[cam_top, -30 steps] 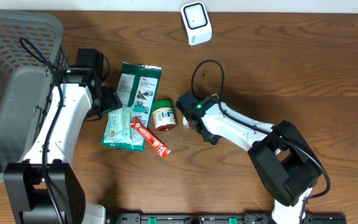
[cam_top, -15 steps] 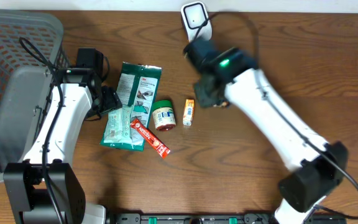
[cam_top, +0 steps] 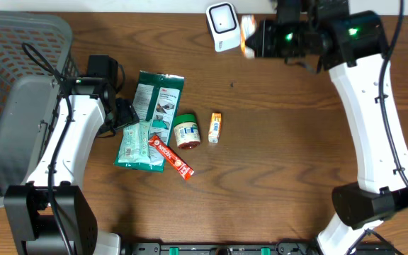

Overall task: Scan the item barcode
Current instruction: 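Carry the tissue pack up to the white scanner and hold it there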

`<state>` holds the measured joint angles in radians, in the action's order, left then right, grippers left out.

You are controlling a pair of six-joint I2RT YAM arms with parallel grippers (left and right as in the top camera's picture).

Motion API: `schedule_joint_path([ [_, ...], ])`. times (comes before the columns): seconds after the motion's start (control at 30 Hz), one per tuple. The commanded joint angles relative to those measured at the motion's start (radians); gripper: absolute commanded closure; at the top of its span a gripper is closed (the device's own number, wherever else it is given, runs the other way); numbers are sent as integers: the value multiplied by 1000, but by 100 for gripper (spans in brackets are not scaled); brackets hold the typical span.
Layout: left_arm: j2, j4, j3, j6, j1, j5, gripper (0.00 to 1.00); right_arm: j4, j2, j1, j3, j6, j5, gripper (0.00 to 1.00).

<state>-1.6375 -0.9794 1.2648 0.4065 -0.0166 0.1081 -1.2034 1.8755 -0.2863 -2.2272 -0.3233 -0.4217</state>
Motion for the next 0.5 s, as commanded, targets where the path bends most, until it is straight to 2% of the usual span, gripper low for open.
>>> schedule_joint_path([
  [0.0, 22, -2, 13, -2, 4, 9, 7, 73, 78, 20, -57, -81, -136, 99],
  [0.37, 22, -2, 13, -2, 4, 9, 7, 681, 350, 30, -64, -364, -197, 99],
  [0.47, 22, -2, 12, -2, 4, 9, 7, 793, 425, 35, -64, -448, -197, 99],
])
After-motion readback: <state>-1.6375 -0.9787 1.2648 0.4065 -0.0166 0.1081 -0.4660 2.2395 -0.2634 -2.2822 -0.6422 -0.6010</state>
